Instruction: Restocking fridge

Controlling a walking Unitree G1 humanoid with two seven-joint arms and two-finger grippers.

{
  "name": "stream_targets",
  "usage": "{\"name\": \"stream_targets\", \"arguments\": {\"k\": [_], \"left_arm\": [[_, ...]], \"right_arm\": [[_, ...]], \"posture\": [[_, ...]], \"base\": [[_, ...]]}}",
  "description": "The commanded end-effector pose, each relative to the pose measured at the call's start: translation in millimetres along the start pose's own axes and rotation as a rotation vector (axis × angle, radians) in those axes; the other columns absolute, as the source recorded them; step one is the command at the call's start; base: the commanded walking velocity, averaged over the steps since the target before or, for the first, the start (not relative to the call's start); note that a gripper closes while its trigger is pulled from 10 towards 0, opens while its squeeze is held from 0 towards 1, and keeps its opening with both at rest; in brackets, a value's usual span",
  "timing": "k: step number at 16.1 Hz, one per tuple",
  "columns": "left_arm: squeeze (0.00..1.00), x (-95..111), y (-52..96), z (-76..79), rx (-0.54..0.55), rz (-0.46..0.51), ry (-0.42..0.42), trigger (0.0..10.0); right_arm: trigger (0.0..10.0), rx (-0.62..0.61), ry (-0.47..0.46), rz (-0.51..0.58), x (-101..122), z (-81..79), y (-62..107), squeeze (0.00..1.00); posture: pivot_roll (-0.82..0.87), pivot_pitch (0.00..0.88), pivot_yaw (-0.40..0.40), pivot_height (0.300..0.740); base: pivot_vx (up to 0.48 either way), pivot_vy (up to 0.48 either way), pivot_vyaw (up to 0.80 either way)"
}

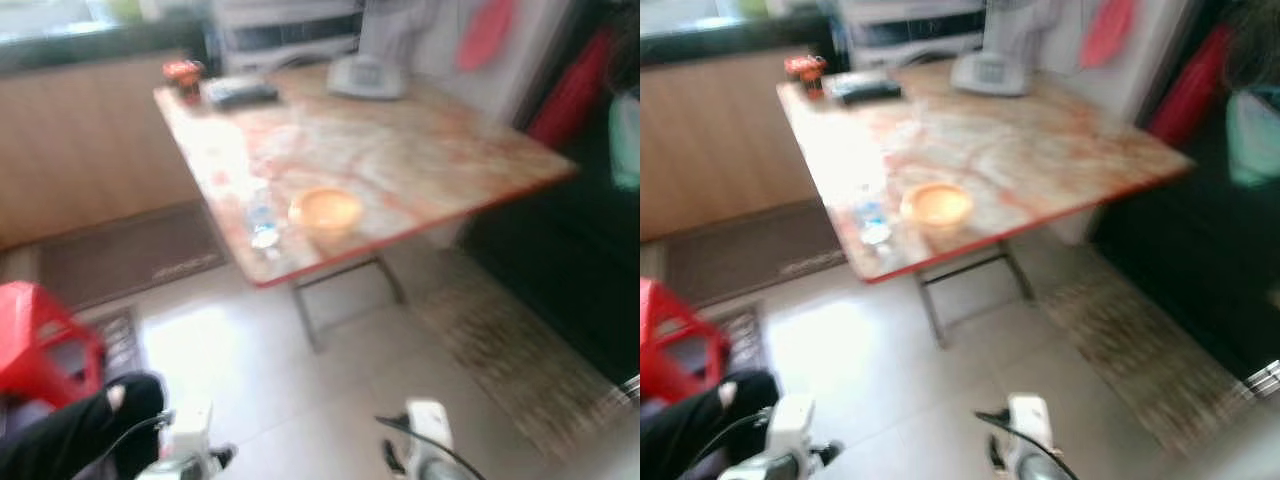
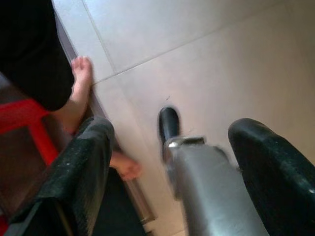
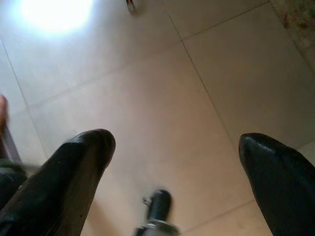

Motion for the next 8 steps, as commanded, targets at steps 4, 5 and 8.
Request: {"name": "stream_targets", "arguments": {"k": [4,5,8], "left_arm": [[0.00,-10.9,1.2,-10.8,0.031,-0.038,0.009,10.0],[0.00,-10.6,1.2,-10.8,0.030,-0.038,0.009,10.0],[0.00,-10.0,1.2,-10.9,0.031,-0.036,0.009,10.0]], "right_arm": [[10.0,0.005,-0.013,0.022,8.3,-3.2,-0.9,0.00],[10.0,0.006,-0.012,0.021,8.4,-3.4,-0.9,0.00],[10.0,0.008,-0.013,0.021,9.1,-3.7,-1.0,0.00]], "posture": [[0.05,0.000,-0.047,0.740],[0.05,0.000,-0.047,0.740],[0.05,0.000,-0.046,0.740]], "base": [[0.259,0.000,0.00],[0.259,0.000,0.00],[0.259,0.000,0.00]]}}
Point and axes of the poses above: a point about 5 cm out from each wrist's last joint towards the gripper, its own y axis pointing back from the gripper into the wrist, its own x axis along the axis of the wrist's last joint, z = x × y, the point moved 5 cm from there along -y, pointing out of the wrist towards the gripper, and after that the axes turned 13 degrees about y, right-handed, at the moved point
